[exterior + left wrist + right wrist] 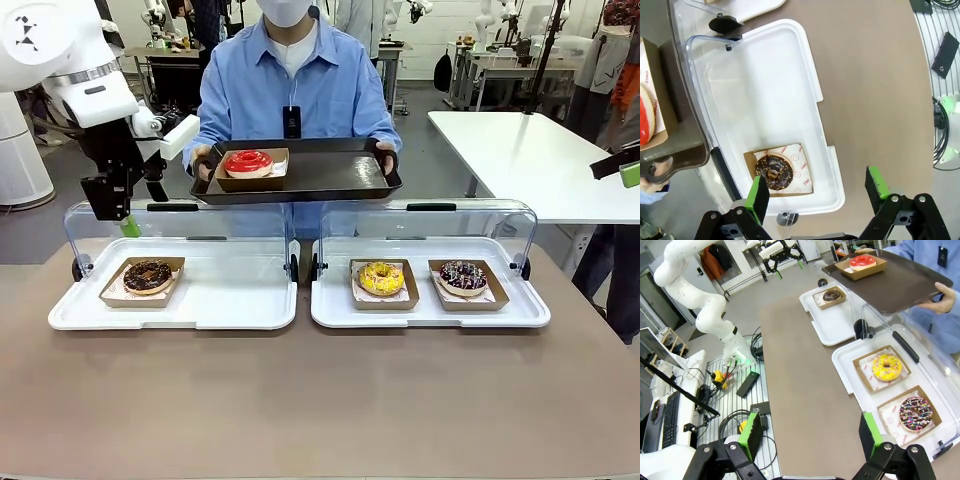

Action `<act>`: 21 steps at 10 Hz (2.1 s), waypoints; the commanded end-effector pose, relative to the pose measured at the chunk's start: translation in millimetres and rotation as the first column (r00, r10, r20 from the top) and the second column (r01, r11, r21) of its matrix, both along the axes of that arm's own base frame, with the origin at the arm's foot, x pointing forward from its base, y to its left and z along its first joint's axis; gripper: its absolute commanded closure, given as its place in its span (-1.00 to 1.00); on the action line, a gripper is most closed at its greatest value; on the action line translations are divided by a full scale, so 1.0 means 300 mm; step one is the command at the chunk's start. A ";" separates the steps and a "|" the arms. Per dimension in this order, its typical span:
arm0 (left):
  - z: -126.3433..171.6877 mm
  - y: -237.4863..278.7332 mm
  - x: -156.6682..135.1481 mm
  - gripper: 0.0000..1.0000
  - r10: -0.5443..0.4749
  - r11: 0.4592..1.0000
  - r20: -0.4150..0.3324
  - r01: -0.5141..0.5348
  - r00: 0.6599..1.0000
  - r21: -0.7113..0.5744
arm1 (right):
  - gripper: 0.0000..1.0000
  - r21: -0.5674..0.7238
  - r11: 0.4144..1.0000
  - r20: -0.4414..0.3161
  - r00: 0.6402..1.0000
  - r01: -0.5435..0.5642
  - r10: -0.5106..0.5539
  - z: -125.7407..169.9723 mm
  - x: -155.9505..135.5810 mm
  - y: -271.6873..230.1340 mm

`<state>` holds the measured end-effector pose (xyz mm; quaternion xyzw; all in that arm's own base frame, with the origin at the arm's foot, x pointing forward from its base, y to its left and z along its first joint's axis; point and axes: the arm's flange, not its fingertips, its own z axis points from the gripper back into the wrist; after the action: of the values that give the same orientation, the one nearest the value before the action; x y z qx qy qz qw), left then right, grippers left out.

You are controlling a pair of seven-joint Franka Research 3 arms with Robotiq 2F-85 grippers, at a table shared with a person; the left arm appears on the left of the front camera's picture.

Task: Provide the desired donut to the person.
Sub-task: Pick up and lift the Paper togo box containing the Donut pointed at by the person.

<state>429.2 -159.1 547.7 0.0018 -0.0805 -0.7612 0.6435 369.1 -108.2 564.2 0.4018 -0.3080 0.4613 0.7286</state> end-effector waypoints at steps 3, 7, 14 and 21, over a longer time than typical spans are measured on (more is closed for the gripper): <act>-0.003 -0.003 0.009 -1.00 0.000 1.000 -0.003 0.000 1.000 0.000 | -1.00 0.018 1.000 0.011 1.000 -0.012 0.012 0.001 0.002 0.002; 0.017 0.454 0.022 -1.00 0.031 0.811 -0.108 -0.088 0.994 -0.578 | -1.00 0.018 1.000 0.011 1.000 -0.012 0.012 0.001 0.002 0.002; -0.137 0.937 -0.044 -1.00 0.062 0.479 -0.170 -0.179 0.984 -0.859 | -1.00 0.018 1.000 0.011 1.000 -0.012 0.012 0.001 0.002 0.002; -0.156 1.089 -0.114 -1.00 0.141 0.445 -0.191 -0.235 0.971 -0.864 | -1.00 0.018 1.000 0.011 1.000 -0.012 0.012 0.001 0.002 0.002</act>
<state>394.0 168.1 499.3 -0.3543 -0.4356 -0.5342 0.6320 369.2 -109.0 564.3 0.4022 -0.3083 0.4611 0.7284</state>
